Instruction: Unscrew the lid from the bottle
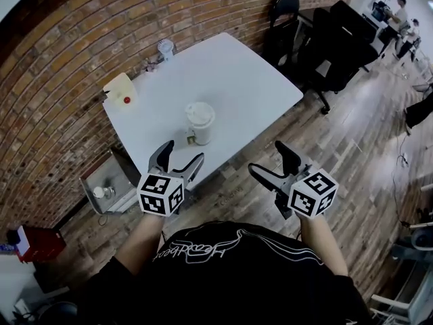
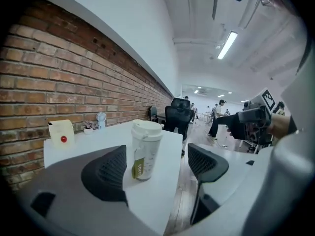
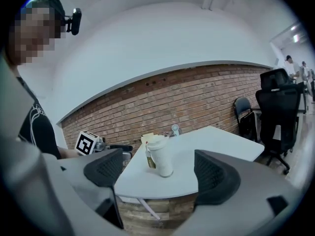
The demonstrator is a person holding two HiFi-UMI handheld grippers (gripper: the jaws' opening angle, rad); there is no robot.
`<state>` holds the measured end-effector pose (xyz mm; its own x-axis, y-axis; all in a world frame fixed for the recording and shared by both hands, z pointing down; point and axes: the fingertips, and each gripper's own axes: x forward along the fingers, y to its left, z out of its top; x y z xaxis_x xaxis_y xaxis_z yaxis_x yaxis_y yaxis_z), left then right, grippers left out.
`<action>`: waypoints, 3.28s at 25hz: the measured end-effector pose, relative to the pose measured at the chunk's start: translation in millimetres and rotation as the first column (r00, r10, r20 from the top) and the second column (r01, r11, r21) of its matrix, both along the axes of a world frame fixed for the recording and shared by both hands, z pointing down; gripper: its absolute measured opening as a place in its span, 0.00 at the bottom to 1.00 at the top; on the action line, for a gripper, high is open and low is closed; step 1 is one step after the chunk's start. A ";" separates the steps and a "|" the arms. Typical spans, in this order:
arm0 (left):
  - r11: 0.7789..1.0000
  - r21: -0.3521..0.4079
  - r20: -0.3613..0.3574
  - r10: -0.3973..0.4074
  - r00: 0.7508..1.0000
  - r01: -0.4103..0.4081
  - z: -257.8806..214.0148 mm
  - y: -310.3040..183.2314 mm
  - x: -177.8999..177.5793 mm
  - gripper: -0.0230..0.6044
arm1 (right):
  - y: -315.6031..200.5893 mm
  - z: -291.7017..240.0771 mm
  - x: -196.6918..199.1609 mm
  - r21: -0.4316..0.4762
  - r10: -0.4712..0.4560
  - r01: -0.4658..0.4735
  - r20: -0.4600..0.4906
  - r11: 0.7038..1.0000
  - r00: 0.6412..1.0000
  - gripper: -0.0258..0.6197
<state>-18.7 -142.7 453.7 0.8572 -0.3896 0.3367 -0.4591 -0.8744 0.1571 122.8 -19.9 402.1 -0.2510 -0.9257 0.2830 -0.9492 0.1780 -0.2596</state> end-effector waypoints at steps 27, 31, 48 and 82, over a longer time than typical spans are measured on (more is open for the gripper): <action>0.997 0.000 0.008 0.083 0.997 -0.083 68.7 -58.1 65.8 0.66 | -165.1 34.3 -37.9 -0.050 -0.544 0.542 -0.046 0.839 0.838 0.70; 0.999 0.010 -0.014 0.054 0.998 -0.054 71.3 -65.6 68.9 0.66 | -177.9 38.1 -50.6 -0.070 -0.607 0.603 -0.083 0.795 0.791 0.64; 0.997 0.058 0.022 0.055 0.998 -0.057 71.6 -67.1 77.2 0.61 | -195.4 43.4 -71.8 -0.077 -0.702 0.703 -0.197 0.707 0.684 0.58; 0.999 0.043 0.058 0.022 0.998 -0.025 73.2 -66.0 73.2 0.61 | -186.8 56.4 -79.3 -0.378 -0.921 0.919 -0.309 -0.109 -0.237 0.53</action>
<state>54.5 -208.8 526.8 0.8460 -0.3849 0.3689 -0.4456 -0.8904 0.0928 43.5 -206.7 458.5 -0.7024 0.2266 0.6748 0.3066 0.9518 -0.0005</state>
